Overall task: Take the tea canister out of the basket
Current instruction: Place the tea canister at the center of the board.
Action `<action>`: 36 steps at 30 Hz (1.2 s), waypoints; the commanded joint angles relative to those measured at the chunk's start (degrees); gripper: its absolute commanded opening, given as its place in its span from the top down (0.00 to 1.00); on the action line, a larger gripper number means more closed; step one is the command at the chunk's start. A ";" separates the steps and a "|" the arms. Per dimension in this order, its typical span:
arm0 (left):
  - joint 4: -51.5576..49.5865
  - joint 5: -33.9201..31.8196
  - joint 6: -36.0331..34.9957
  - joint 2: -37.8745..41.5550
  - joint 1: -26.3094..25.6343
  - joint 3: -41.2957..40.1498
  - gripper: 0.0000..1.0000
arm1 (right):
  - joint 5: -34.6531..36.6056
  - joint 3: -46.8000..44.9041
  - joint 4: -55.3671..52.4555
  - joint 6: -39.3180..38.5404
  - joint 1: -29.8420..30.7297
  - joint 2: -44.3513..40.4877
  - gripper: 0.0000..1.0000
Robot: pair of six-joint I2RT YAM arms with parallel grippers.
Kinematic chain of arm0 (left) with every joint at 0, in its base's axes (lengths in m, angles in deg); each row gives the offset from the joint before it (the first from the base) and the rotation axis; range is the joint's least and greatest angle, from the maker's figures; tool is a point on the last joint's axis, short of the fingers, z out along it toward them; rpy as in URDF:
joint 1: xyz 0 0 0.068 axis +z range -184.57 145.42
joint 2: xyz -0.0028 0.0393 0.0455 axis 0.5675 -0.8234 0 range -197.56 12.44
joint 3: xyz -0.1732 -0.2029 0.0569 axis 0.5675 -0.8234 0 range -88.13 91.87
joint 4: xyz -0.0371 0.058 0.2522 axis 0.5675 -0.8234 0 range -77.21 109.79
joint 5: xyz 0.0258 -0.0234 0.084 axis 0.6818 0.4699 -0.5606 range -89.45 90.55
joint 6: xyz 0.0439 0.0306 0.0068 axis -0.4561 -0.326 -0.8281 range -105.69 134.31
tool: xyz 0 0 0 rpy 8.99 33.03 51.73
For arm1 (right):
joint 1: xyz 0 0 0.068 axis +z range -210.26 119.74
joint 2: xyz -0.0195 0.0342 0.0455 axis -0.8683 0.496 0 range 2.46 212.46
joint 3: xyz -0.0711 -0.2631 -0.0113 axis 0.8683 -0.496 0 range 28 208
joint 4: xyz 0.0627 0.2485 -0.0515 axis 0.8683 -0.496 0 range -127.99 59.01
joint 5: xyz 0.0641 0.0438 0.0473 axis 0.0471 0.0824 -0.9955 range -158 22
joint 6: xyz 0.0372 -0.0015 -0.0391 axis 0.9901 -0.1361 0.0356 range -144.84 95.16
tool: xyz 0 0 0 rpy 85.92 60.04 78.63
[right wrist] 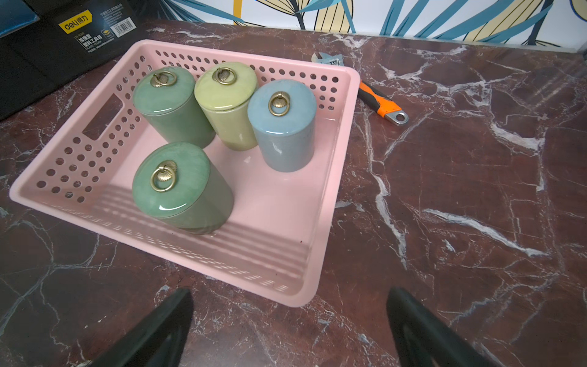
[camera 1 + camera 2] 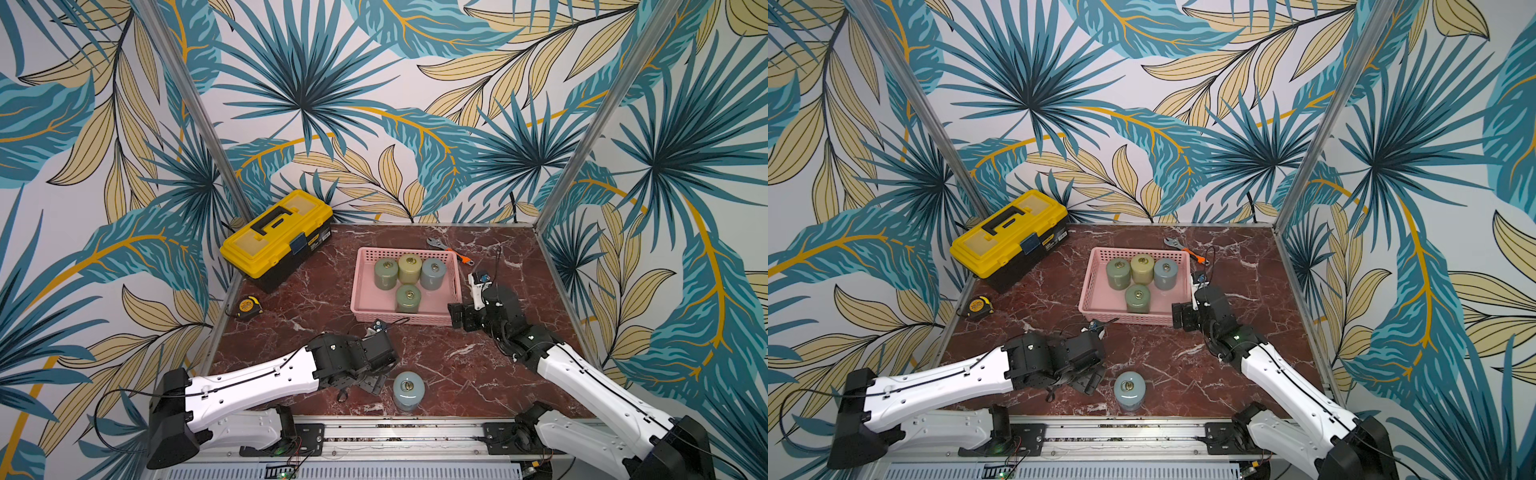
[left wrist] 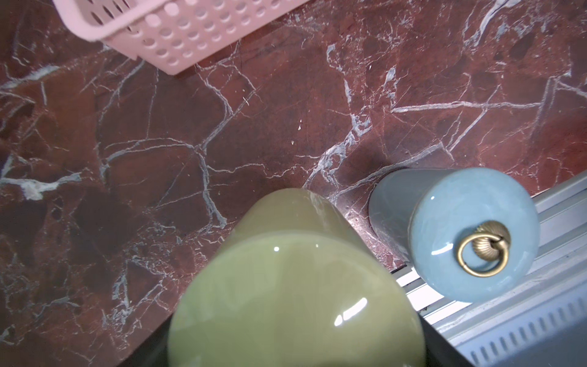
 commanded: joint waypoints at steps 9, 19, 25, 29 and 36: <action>9.39 -3.38 7.48 0.02 -3.85 -6.19 0.50 | 1.00 -1.40 0.86 0.53 -0.08 -0.91 0.01; 12.12 -2.77 9.94 -1.83 -5.28 -8.71 0.50 | 0.96 -1.40 0.86 0.63 -0.10 -0.92 0.01; 13.03 -2.37 11.18 -3.19 -6.09 -9.35 0.50 | 1.15 -1.49 0.86 0.62 -0.13 -0.91 0.01; 12.73 -2.33 11.97 -3.80 -6.52 -9.53 0.50 | 1.11 -1.49 0.86 0.64 -0.08 -0.92 0.01; 11.94 -2.24 13.41 -4.79 -7.21 -9.69 0.50 | 1.03 -1.48 0.86 0.62 -0.08 -0.93 0.01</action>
